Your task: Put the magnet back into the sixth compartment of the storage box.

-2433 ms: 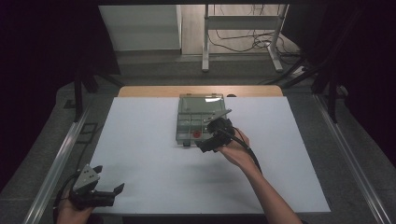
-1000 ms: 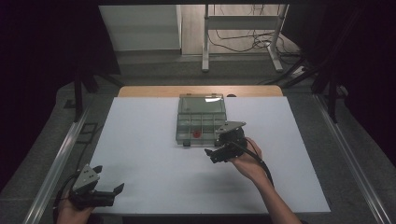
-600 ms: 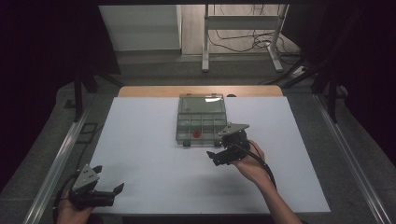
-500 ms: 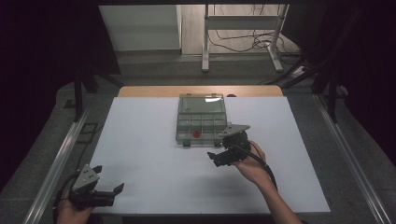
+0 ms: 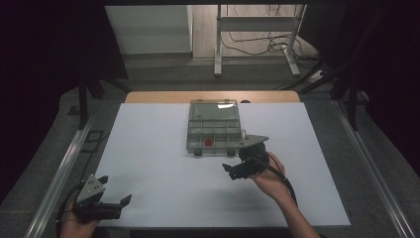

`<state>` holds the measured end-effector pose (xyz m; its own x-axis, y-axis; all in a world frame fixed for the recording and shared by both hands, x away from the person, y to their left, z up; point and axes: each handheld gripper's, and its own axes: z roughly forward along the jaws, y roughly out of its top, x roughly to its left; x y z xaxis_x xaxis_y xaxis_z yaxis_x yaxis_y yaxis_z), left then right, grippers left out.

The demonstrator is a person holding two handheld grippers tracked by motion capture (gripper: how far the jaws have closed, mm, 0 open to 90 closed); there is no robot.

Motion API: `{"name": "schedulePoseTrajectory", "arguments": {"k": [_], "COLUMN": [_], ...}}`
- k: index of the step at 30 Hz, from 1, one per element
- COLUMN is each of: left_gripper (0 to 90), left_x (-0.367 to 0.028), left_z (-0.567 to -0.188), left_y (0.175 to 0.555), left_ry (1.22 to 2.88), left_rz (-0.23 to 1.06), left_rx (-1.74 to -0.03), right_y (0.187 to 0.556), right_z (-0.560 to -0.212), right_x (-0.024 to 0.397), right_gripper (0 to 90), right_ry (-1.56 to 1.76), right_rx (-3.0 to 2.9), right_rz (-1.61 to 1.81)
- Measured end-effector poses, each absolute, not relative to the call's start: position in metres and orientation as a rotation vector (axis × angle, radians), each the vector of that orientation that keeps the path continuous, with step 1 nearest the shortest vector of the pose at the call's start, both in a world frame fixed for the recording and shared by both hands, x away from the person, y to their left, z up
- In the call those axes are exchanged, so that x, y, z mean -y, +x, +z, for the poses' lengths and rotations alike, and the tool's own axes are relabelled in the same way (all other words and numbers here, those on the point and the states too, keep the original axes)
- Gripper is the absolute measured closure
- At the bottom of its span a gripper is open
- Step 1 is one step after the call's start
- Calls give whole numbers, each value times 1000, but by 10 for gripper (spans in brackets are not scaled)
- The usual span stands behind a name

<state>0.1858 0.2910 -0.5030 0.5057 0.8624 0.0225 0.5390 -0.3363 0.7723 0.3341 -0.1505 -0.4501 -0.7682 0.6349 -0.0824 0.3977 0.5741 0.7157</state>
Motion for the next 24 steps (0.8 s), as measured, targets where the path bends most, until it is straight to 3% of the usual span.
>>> {"name": "schedulePoseTrajectory", "arguments": {"k": [24], "left_gripper": [0], "left_x": [-291], "left_z": [-503], "left_y": [186], "left_ry": [2021], "left_rz": [569], "left_rx": [-1145], "right_y": [322], "right_z": [-450], "right_x": [164], "right_gripper": [22], "right_ry": [852], "right_rx": [-2461], "right_rz": [1006]}}
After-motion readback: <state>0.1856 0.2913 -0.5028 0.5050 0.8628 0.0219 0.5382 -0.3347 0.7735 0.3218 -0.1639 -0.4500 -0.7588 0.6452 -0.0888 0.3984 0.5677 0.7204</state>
